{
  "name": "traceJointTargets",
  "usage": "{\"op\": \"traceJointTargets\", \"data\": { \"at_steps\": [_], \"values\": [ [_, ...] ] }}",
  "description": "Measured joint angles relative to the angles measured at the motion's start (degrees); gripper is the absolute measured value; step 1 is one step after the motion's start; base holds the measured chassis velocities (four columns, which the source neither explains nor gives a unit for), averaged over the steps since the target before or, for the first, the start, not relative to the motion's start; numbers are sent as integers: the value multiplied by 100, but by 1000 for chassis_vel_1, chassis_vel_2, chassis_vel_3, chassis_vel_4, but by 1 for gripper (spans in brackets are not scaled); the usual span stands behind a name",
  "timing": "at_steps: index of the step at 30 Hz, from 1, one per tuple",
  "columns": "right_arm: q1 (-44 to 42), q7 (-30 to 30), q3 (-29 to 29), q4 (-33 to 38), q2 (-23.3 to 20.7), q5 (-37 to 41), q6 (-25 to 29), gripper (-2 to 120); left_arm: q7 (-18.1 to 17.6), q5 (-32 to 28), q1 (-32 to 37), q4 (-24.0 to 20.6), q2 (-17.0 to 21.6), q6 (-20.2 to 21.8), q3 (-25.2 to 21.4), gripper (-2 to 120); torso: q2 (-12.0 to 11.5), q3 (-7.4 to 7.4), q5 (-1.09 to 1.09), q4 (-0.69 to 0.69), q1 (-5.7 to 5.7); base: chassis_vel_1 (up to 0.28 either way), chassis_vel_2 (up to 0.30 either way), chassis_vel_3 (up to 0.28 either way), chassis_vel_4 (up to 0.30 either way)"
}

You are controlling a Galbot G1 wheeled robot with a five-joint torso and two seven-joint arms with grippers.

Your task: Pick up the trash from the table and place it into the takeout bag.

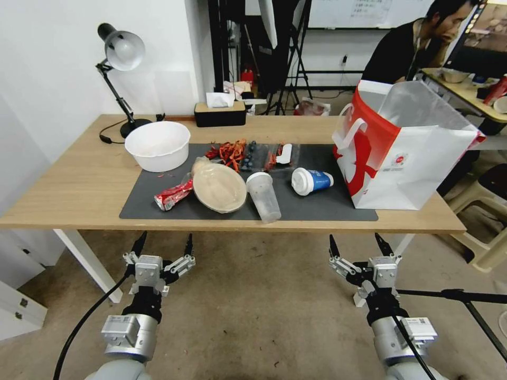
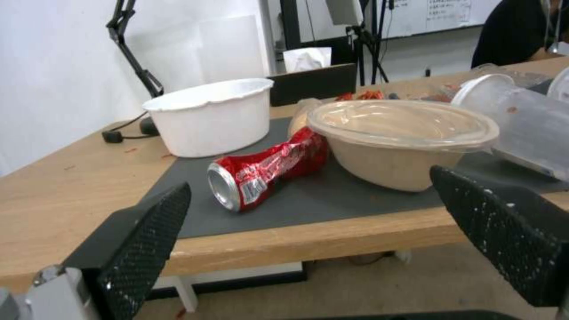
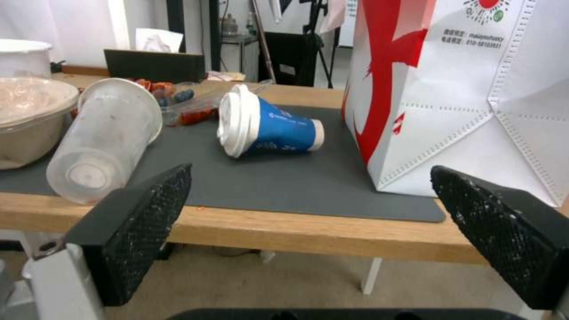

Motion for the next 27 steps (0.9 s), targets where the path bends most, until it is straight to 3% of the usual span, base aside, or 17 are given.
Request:
{"op": "traceJointTargets", "data": {
  "at_steps": [22,24,27],
  "values": [
    [28,1,5,1,1,10,-32,100,2,-19,-21,3,-5,18,3,100,0,0,0,1,0,0,0,0,0],
    [83,5,26,5,5,39,-115,100,9,-55,-54,8,-16,60,12,100,0,0,1,-1,0,0,0,0,0],
    [391,36,178,52,30,174,-516,100,74,-389,-421,75,-147,479,122,100,0,0,-1,1,0,0,0,0,0]
  ]
}}
